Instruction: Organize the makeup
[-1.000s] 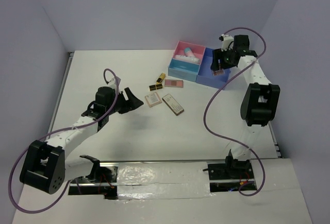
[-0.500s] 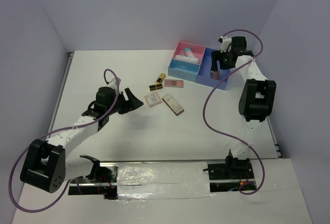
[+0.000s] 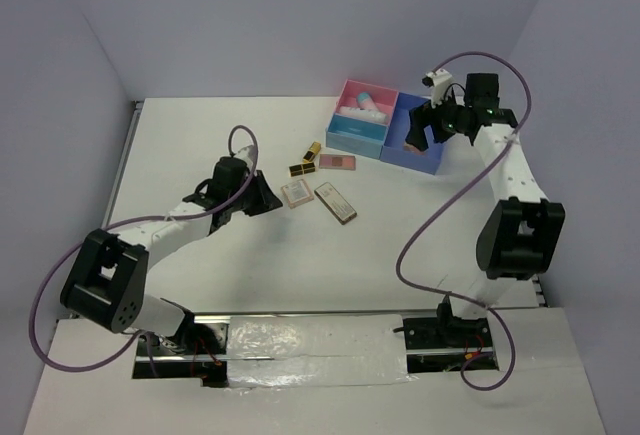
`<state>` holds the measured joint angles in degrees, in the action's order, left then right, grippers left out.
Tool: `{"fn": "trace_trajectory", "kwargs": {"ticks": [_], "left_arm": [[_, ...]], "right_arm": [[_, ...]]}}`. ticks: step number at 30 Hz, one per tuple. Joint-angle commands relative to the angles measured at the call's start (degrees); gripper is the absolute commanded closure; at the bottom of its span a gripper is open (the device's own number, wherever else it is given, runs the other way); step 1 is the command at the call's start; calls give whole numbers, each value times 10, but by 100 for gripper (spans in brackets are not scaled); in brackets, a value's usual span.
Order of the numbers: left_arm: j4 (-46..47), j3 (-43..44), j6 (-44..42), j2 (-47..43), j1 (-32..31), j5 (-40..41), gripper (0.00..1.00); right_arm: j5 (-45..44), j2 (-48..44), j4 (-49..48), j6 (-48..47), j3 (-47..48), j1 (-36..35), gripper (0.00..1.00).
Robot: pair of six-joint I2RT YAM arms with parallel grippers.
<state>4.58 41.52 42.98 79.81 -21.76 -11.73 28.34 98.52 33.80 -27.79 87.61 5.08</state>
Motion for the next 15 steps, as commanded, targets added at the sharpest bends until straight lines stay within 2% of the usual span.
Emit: {"fn": "trace_trajectory", "kwargs": {"ticks": [1, 3, 4, 5, 7, 9, 12, 14, 15], "left_arm": [[-29, 59, -26, 26, -20, 34, 80], [-47, 75, -31, 38, -26, 53, 84], [-65, 89, -28, 49, -29, 59, 95], [-80, 95, -25, 55, -30, 66, 100], [-93, 110, -13, 67, -34, 89, 100], [-109, 120, -4, 75, -36, 103, 100], [-145, 151, 12, 112, -42, 115, 88], [-180, 178, 29, 140, -44, 145, 75], [-192, 195, 45, 148, -48, 161, 60]], "right_arm": [[136, -62, 42, -75, -33, 2, 7], [173, -92, 43, -79, -74, 1, 14], [180, -113, 36, -76, -102, -1, 25], [182, -120, 31, -69, -114, -2, 32], [178, -129, 28, -44, -131, -9, 52], [170, -136, 26, -18, -149, -11, 58], [156, -146, 7, 6, -176, -13, 57], [141, -159, -16, 26, -200, -14, 53], [138, -163, -22, 32, -212, -14, 52]]}}
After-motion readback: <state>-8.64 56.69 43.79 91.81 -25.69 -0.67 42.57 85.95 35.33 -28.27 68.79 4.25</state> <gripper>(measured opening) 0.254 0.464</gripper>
